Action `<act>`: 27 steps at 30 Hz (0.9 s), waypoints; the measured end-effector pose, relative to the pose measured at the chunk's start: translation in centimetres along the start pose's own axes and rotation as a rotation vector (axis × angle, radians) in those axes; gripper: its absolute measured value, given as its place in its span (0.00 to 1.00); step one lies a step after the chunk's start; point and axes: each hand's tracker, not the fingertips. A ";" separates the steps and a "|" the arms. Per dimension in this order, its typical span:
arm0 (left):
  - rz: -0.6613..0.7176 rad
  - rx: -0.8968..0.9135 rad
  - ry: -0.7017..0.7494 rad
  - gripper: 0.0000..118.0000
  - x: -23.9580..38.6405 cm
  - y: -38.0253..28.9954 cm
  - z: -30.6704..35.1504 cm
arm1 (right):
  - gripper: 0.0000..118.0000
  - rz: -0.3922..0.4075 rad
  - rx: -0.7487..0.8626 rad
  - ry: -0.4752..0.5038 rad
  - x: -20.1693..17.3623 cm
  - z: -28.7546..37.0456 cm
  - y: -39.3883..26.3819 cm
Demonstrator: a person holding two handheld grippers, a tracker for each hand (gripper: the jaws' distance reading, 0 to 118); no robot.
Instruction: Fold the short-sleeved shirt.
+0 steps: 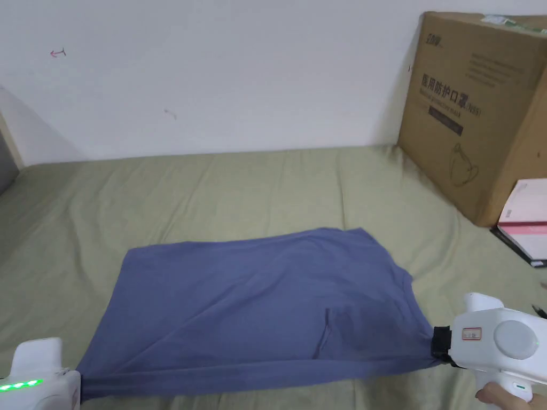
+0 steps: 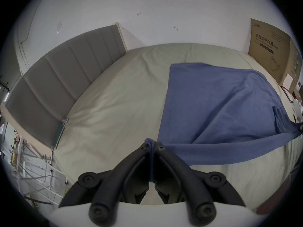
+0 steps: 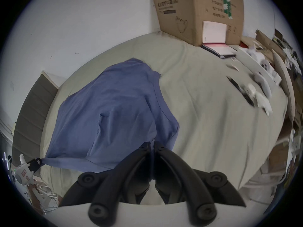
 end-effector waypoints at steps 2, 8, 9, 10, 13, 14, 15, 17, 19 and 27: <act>0.015 -0.016 0.002 0.02 -0.8 -2.2 1.5 | 0.03 -0.015 0.002 0.003 0.8 1.6 -2.4; 0.009 -0.024 -0.009 0.02 -2.1 -6.3 4.2 | 0.03 -0.028 -0.004 -0.005 3.2 4.4 -7.6; 0.015 -0.025 -0.016 0.03 -2.1 -6.6 4.2 | 0.03 -0.034 -0.011 -0.001 3.5 4.3 -7.9; 0.020 -0.023 -0.015 0.05 -2.0 -6.8 4.2 | 0.03 -0.043 -0.018 0.014 3.7 4.0 -7.9; 0.042 -0.055 -0.040 0.15 -1.9 -6.5 4.1 | 0.04 -0.042 -0.015 -0.018 3.2 3.9 -8.1; 0.047 -0.054 -0.043 0.31 -1.9 -6.4 4.2 | 0.07 -0.035 -0.016 -0.031 2.9 4.0 -7.9; 0.054 -0.050 -0.048 0.64 -1.9 -6.4 4.5 | 0.22 0.000 -0.009 -0.075 2.5 4.1 -7.9; 0.046 -0.031 -0.062 0.94 -1.7 -6.3 5.2 | 0.58 0.081 0.005 -0.145 1.5 4.6 -8.0; 0.027 -0.002 -0.069 0.92 -1.2 -6.0 6.3 | 0.63 0.116 0.053 -0.136 0.4 5.5 -8.0; -0.034 -0.022 -0.157 0.00 1.2 -7.3 8.8 | 0.03 0.178 0.118 -0.015 -4.5 8.0 -10.4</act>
